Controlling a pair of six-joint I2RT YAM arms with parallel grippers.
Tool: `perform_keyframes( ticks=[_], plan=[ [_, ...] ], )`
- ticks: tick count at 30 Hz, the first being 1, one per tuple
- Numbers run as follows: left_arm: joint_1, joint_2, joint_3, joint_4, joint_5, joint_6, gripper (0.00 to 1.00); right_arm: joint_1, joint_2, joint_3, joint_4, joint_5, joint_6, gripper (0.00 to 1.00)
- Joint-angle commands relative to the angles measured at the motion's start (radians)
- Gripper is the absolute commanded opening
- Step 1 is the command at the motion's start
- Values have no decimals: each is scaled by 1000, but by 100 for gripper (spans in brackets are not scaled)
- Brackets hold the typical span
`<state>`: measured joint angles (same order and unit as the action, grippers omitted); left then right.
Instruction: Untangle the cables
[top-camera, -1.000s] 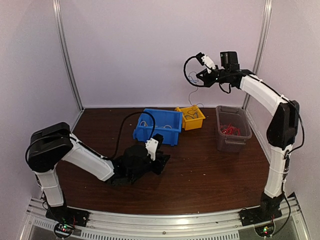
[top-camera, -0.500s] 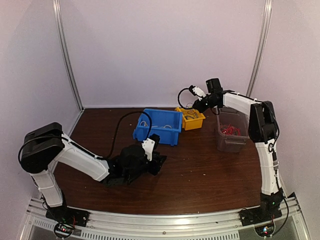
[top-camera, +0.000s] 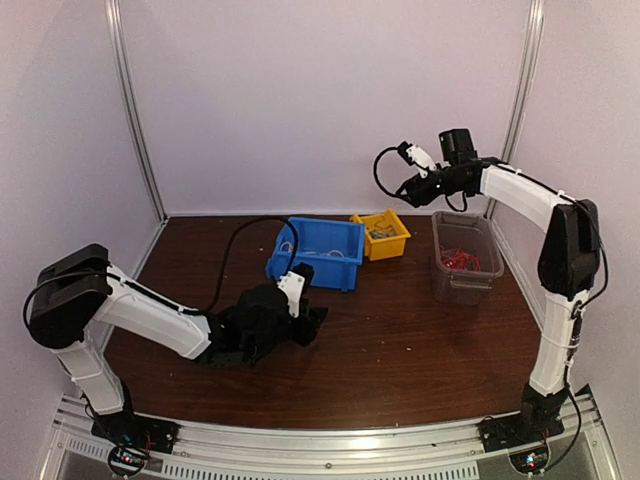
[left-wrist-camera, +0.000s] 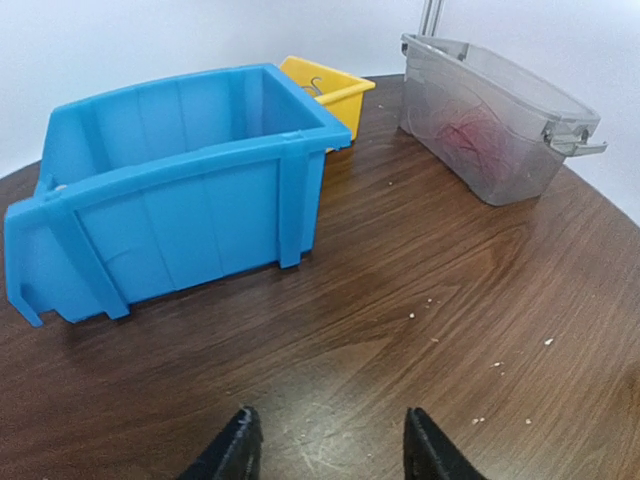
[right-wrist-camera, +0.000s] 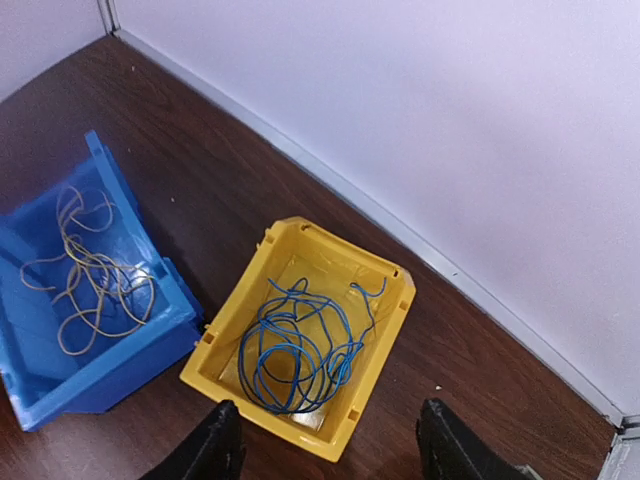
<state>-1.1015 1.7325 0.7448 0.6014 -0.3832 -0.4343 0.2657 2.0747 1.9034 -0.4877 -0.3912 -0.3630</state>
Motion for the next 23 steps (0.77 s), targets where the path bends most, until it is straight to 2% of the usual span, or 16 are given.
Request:
perform_keyframes(
  ticks=[1,6,8,9,10,14,19,23],
  plan=[
    [-2,-70,58,-114,-105,-5,57,-19,-268,-174,98,-38,23,66],
    [34,-128,187,-395,-212,-32,74,-30,-489,-383,102,-80,-10,73],
    [64,-156,230,-496,-240,-50,83,-39,-566,-452,89,-111,-3,78],
    [77,-174,243,-531,-250,-54,86,-41,-607,-489,95,-109,8,90],
    [93,-193,253,-571,-262,-62,96,-44,-671,-534,116,-88,27,99],
    [172,-231,327,-729,-263,-93,98,-48,-876,-734,327,77,196,100],
    [194,-235,394,-753,-281,39,98,-48,-973,-829,352,174,310,100],
    [195,-211,423,-757,-250,32,98,-48,-1003,-920,396,176,319,100]
  ],
)
